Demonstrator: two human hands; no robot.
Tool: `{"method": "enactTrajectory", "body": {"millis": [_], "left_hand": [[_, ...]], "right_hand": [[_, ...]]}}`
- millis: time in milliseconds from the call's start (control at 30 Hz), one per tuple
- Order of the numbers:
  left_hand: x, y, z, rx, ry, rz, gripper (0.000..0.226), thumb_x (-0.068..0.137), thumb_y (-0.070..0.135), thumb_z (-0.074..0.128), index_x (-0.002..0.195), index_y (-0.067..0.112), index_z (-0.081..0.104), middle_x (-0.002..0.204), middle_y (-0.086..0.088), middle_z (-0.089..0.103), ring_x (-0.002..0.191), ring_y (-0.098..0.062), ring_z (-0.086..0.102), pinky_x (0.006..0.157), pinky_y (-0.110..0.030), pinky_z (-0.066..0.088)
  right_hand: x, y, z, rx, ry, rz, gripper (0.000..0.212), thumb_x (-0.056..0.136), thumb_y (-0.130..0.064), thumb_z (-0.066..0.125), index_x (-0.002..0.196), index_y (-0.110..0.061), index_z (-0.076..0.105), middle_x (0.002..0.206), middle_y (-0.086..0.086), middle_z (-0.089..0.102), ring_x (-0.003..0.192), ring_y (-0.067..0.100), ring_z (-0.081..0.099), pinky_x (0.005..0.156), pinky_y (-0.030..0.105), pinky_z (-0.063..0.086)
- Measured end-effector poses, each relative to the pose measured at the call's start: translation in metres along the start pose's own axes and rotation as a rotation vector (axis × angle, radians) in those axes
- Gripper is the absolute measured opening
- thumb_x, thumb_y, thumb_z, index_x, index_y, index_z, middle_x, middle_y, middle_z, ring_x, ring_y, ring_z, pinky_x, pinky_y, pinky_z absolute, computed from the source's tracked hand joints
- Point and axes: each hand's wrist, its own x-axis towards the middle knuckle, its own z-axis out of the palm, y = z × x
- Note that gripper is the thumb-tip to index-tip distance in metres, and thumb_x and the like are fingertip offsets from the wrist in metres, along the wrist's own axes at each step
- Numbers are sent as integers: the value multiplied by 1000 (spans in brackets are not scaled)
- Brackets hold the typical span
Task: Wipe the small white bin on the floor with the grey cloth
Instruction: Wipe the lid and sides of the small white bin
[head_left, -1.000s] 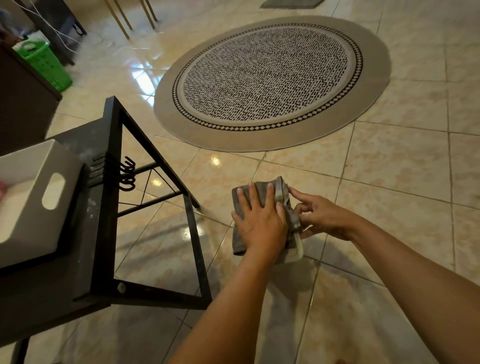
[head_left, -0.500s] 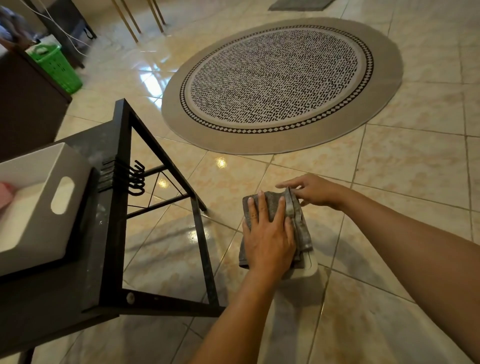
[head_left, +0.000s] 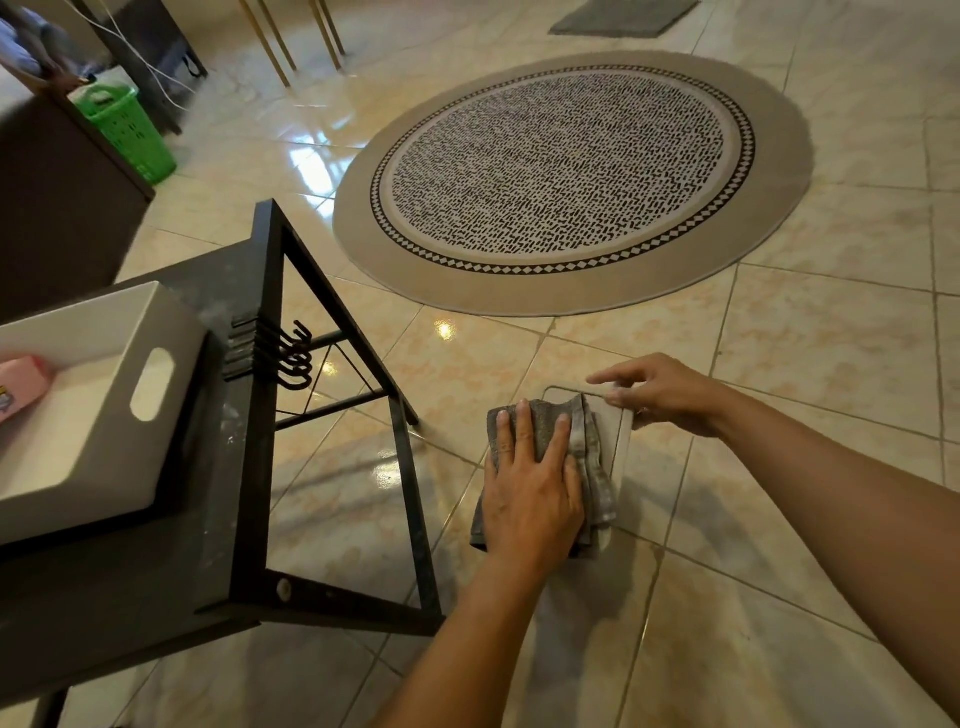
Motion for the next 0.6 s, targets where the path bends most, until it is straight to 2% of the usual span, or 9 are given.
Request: {"method": "enactTrajectory", "body": {"millis": [100,200,300,400,600], "left_hand": [[1,7,-1,19,3,-30,60,95,55,-4,153,40,-1,162,-3,-16,146,-26,-23,121,-48,3],[1,14,3,45,1,-40,66,90,55,-11,153,40,-2,162,-3,-16,147,-26,-20,120,-52,2],[4,12,8,88,-1,-33,57,97,51,0,153,40,-4,163,-3,-14,148,-26,-19,119,-52,-2],[7,4,5,82,-15,30,55,99,49,8,153,40,-2,163,-1,-10,148,-23,-17,120,-51,-3],[16,-12,0,73,-21,105,57,98,50,8,154,40,6,164,1,-1,150,-21,-8,120,-52,-1]], "right_hand": [[-16,16,-1,168,108,61,43,97,-8,58,139,-14,56,101,15,57,81,23,58,68,30,59],[-36,28,4,252,122,78,53,98,-7,56,148,-22,44,92,13,51,77,22,58,70,31,62],[-57,33,2,293,-15,112,67,96,-1,57,150,-35,35,91,12,46,70,20,58,71,31,61],[-65,33,-8,283,-196,149,86,91,4,62,150,-47,25,88,13,48,74,25,62,76,39,61],[-59,27,-13,275,-365,193,99,87,14,61,152,-48,18,73,8,51,70,25,66,74,39,61]]}}
